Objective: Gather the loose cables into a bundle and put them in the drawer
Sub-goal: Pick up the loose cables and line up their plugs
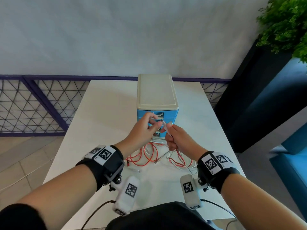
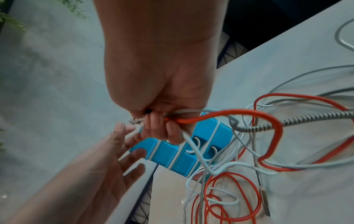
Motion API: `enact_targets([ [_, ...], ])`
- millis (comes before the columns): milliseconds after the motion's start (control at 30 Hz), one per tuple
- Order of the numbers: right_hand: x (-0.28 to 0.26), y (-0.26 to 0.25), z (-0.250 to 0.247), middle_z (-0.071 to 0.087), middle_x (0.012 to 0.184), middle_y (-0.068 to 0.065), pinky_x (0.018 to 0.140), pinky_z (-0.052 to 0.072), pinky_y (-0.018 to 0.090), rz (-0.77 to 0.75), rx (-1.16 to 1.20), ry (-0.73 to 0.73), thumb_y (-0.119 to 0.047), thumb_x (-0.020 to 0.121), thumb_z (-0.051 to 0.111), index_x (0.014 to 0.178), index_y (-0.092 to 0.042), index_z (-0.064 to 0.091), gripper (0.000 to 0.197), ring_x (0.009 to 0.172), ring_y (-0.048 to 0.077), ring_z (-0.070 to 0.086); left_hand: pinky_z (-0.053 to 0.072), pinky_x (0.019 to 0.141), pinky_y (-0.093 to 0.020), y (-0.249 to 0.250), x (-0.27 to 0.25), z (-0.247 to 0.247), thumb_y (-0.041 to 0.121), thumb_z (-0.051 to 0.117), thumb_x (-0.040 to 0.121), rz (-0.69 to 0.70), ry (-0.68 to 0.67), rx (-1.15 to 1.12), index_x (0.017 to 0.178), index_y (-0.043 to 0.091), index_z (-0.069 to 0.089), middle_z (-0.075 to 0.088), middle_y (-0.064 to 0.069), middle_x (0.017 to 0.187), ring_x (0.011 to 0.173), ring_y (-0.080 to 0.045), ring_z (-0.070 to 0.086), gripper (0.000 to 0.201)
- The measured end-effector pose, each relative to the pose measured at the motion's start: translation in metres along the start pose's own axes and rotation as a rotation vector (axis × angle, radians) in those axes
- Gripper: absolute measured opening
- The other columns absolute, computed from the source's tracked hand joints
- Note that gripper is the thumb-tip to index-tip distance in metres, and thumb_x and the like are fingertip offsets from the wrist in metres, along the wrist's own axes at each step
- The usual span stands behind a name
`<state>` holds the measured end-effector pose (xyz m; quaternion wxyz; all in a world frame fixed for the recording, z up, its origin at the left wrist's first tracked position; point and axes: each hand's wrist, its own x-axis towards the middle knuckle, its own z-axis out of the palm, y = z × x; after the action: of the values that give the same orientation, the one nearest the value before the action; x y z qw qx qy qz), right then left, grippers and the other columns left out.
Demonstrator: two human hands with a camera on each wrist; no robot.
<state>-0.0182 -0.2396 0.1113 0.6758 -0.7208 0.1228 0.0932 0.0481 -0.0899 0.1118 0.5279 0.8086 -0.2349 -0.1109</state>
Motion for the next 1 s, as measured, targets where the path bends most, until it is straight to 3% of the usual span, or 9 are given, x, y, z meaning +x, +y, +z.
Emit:
enact_targets([
  [133,0.001,-0.005,0.000,0.034,0.060,-0.003,0.046,0.032,0.023,-0.022,0.041,0.047,-0.036,0.101,0.041,0.094,-0.010,0.052,0.030,0.044,0.010,0.030,0.047,0.065,-0.037,-0.035,-0.001,0.019,0.019,0.038,0.099,0.002,-0.150,0.168,0.087,0.015,0.050,0.058,0.002,0.077,0.065,-0.015,0.055,0.018],
  [233,0.000,-0.007,-0.002,0.037,0.064,-0.001,0.044,0.033,0.022,-0.011,0.046,0.071,-0.034,0.101,0.041,0.092,-0.010,0.048,0.027,0.045,0.010,0.031,0.042,0.067,-0.031,-0.056,-0.004,0.033,0.012,0.043,0.089,0.096,-0.405,0.513,0.075,0.017,0.051,0.056,0.004,0.073,0.069,-0.017,0.051,0.017],
  [333,-0.004,-0.005,-0.006,0.045,0.073,0.002,0.047,0.036,0.024,-0.014,0.039,0.094,-0.032,0.101,0.042,0.089,-0.010,0.044,0.026,0.047,0.010,0.034,0.044,0.068,-0.031,-0.068,-0.009,0.050,0.018,0.051,0.082,0.105,-0.506,0.734,0.079,0.017,0.054,0.058,0.001,0.078,0.078,-0.023,0.057,0.004],
  [433,-0.011,-0.002,-0.009,0.050,0.079,0.001,0.048,0.036,0.024,-0.007,0.074,0.117,-0.030,0.101,0.043,0.091,-0.009,0.043,0.023,0.047,0.010,0.034,0.043,0.070,-0.035,-0.079,-0.013,0.070,0.033,0.060,0.083,0.074,-0.507,0.911,0.095,0.014,0.053,0.059,-0.006,0.100,0.097,-0.027,0.058,0.024],
  [533,-0.018,-0.003,-0.014,0.047,0.068,0.000,0.046,0.032,0.022,-0.003,0.146,0.098,-0.027,0.102,0.041,0.091,-0.013,0.039,0.018,0.044,0.009,0.030,0.037,0.073,-0.035,-0.090,-0.018,0.080,0.035,0.057,0.085,0.047,-0.488,0.999,0.108,0.013,0.052,0.057,-0.007,0.114,0.108,-0.029,0.055,0.032],
  [667,-0.024,-0.006,-0.023,0.043,0.057,-0.001,0.043,0.032,0.020,-0.009,0.155,0.113,-0.023,0.101,0.044,0.087,-0.015,0.041,0.017,0.042,0.009,0.030,0.038,0.085,-0.037,-0.104,-0.021,0.080,0.022,0.050,0.085,0.063,-0.437,0.978,0.096,0.019,0.060,0.061,-0.002,0.105,0.105,-0.026,0.055,0.015],
  [733,-0.027,-0.004,-0.026,0.043,0.055,-0.002,0.042,0.031,0.020,0.008,0.188,0.131,-0.022,0.101,0.044,0.091,-0.012,0.047,0.015,0.042,0.010,0.030,0.036,0.090,-0.038,-0.104,-0.021,0.081,0.027,0.052,0.083,0.043,-0.435,0.978,0.091,0.021,0.059,0.063,0.000,0.103,0.104,-0.025,0.057,0.012],
  [867,-0.032,0.000,-0.026,0.041,0.054,-0.003,0.043,0.029,0.020,0.043,0.231,0.105,-0.026,0.101,0.044,0.093,-0.010,0.052,0.020,0.043,0.010,0.028,0.033,0.097,-0.045,-0.095,-0.020,0.092,0.055,0.057,0.079,0.033,-0.442,1.056,0.112,0.017,0.050,0.055,-0.003,0.117,0.113,-0.027,0.051,0.051],
  [1000,-0.032,-0.003,-0.021,0.041,0.053,-0.003,0.043,0.028,0.021,0.048,0.228,0.040,-0.030,0.101,0.046,0.094,-0.008,0.052,0.023,0.043,0.010,0.028,0.040,0.089,-0.041,-0.084,-0.015,0.100,0.026,0.054,0.086,0.079,-0.415,0.904,0.100,0.014,0.054,0.050,-0.007,0.117,0.110,-0.028,0.048,0.019],
])
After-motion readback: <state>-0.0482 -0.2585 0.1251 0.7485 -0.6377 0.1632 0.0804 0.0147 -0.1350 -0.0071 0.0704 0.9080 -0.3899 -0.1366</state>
